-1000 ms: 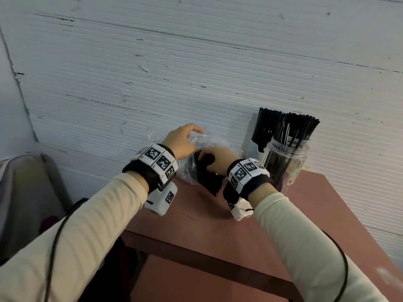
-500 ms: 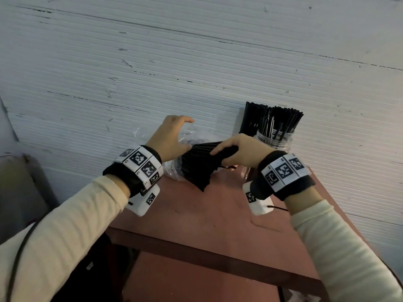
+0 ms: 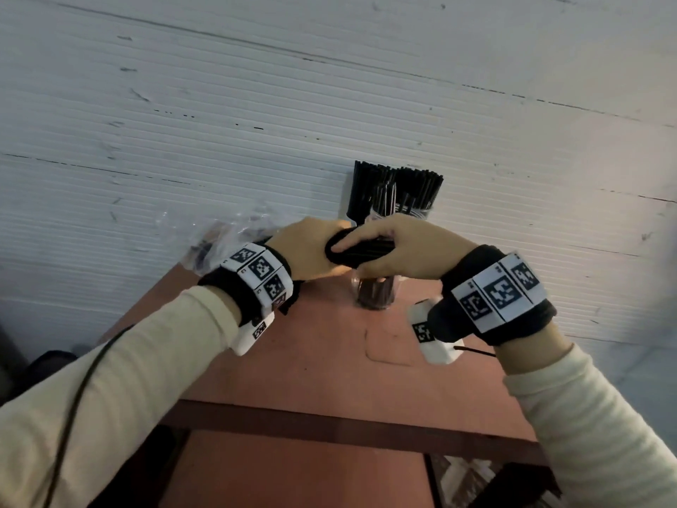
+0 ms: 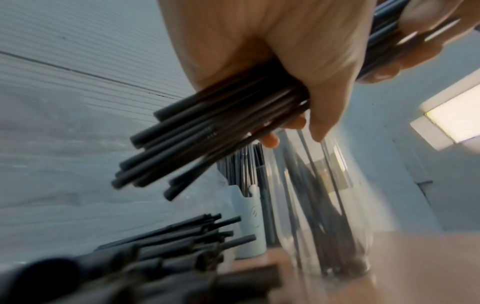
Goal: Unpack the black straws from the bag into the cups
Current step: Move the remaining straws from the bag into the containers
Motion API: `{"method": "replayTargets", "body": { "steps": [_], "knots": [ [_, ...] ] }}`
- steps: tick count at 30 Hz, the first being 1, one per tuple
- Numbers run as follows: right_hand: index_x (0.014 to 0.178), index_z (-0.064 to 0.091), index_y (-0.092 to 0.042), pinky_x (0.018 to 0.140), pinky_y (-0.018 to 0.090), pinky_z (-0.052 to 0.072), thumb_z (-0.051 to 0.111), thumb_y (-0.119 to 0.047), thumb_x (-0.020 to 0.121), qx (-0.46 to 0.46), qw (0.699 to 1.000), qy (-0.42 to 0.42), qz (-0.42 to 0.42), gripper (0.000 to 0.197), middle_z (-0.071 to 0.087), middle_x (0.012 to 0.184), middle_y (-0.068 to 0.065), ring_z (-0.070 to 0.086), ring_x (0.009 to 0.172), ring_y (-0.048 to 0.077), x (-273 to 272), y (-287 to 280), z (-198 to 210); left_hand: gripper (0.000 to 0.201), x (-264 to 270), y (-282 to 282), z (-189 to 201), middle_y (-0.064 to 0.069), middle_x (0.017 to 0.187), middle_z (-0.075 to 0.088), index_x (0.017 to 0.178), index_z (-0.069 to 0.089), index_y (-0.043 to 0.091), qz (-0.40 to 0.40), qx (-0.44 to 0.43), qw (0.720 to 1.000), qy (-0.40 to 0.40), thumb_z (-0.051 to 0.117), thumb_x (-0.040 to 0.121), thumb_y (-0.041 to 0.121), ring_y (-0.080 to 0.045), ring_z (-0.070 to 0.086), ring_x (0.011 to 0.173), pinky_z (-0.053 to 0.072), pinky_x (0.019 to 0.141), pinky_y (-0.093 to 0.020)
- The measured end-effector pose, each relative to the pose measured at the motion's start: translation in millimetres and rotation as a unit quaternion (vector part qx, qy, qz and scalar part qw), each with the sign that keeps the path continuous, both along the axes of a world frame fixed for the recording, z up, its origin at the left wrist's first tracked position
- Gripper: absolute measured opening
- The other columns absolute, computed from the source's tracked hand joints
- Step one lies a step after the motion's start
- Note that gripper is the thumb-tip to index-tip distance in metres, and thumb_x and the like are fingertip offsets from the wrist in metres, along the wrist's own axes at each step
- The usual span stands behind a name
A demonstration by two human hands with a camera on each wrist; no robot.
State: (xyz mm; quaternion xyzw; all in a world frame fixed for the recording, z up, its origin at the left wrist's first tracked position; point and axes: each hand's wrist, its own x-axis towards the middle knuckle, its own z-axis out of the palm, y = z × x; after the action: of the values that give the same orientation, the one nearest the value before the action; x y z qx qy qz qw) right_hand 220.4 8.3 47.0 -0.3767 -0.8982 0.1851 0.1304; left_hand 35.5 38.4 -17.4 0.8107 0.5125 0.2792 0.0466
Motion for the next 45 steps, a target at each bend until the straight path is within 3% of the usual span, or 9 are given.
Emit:
{"method": "replayTargets", "body": {
  "steps": [5,9,18,25,30,33,37,40,45],
  "knots": [
    [0.132,0.05,-0.046,0.089,0.017,0.044,0.068,-0.046,0.084,0.091,0.984,0.142,-0.051,0.051,0.056,0.115,-0.023,0.058,0.098,-0.006,24.1,-15.6,29.3,0.022,16.8,-3.9,5.4,0.006,0.087,0.071,0.096,0.066,0.026,-0.031,-0.043,0.981,-0.185,0.075,0.08,0.038,-0.009,0.067,0.082,0.052,0.077,-0.027],
    [0.132,0.051,-0.031,0.089,0.015,0.047,0.065,-0.029,0.091,0.195,0.942,0.269,-0.042,0.044,0.051,0.121,-0.019,0.055,0.109,0.001,11.9,-20.8,35.6,0.021,39.4,-12.1,6.3,0.008,0.065,0.064,0.078,0.062,0.02,-0.083,-0.09,0.952,-0.279,0.074,0.082,0.036,-0.005,0.063,0.064,0.05,0.068,-0.019],
    [0.11,0.067,-0.004,0.088,0.009,0.04,0.045,-0.017,0.1,0.221,0.963,0.152,-0.028,0.027,0.066,0.108,0.005,0.059,0.102,0.012,-13.7,9.7,-15.2,0.033,46.1,-11.7,-19.3,-0.008,0.094,0.074,0.1,0.069,0.007,-0.115,-0.228,0.895,-0.366,0.081,0.074,0.023,-0.02,0.069,0.096,0.05,0.097,-0.04],
    [0.112,0.066,-0.004,0.087,0.005,0.033,0.046,-0.018,0.1,0.238,0.954,0.179,-0.025,0.027,0.064,0.11,0.006,0.058,0.103,0.015,-18.9,4.6,-22.5,0.042,41.7,-9.9,-24.3,-0.017,0.109,0.07,0.11,0.065,0.0,-0.121,-0.3,0.886,-0.332,0.081,0.073,0.009,-0.025,0.065,0.107,0.044,0.106,-0.043],
    [0.123,0.06,-0.008,0.098,0.02,0.038,0.054,-0.029,0.097,0.241,0.955,0.17,-0.027,0.034,0.057,0.121,0.005,0.053,0.113,0.012,-16.3,1.1,-21.0,0.048,41.9,-17.9,-21.6,-0.01,0.084,0.069,0.098,0.065,-0.008,-0.138,-0.293,0.899,-0.295,0.074,0.081,0.036,-0.02,0.065,0.089,0.044,0.105,-0.045],
    [0.137,0.045,-0.01,0.105,0.026,0.04,0.062,-0.038,0.091,0.246,0.943,0.218,-0.047,0.057,0.041,0.136,0.006,0.046,0.123,0.015,-7.2,-5.0,-12.2,0.043,42.4,-23.7,-15.0,0.0,0.07,0.061,0.08,0.062,0.003,-0.144,-0.285,0.898,-0.302,0.069,0.082,0.045,-0.019,0.063,0.084,0.043,0.105,-0.047],
    [0.14,0.036,-0.02,0.089,0.019,0.049,0.079,-0.051,0.07,0.172,0.942,0.27,-0.104,0.087,0.038,0.133,-0.002,0.051,0.109,0.006,10.3,-15.9,-4.4,0.027,41.5,-36.4,6.1,-0.001,0.071,0.062,0.069,0.06,0.019,-0.186,-0.257,0.908,-0.274,0.063,0.091,0.035,-0.032,0.065,0.091,0.048,0.1,-0.042],
    [0.122,0.047,-0.024,0.079,0.024,0.049,0.083,-0.05,0.064,0.107,0.956,0.247,-0.116,0.072,0.047,0.118,-0.003,0.054,0.1,0.01,16.9,-20.7,-8.2,0.024,44.1,-45.0,17.5,0.0,0.072,0.066,0.069,0.063,0.018,-0.234,-0.267,0.911,-0.208,0.063,0.091,0.027,-0.027,0.067,0.084,0.053,0.089,-0.035],
    [0.102,0.064,0.001,0.074,0.028,0.052,0.083,-0.023,0.074,0.008,0.983,0.185,-0.016,0.041,0.065,0.09,0.016,0.063,0.082,0.017,17.4,-31.5,-18.4,0.008,44.5,-50.2,15.7,0.002,0.084,0.07,0.084,0.064,0.024,-0.27,-0.273,0.918,-0.1,0.064,0.091,0.027,-0.004,0.067,0.084,0.049,0.079,-0.016]
  ]
}}
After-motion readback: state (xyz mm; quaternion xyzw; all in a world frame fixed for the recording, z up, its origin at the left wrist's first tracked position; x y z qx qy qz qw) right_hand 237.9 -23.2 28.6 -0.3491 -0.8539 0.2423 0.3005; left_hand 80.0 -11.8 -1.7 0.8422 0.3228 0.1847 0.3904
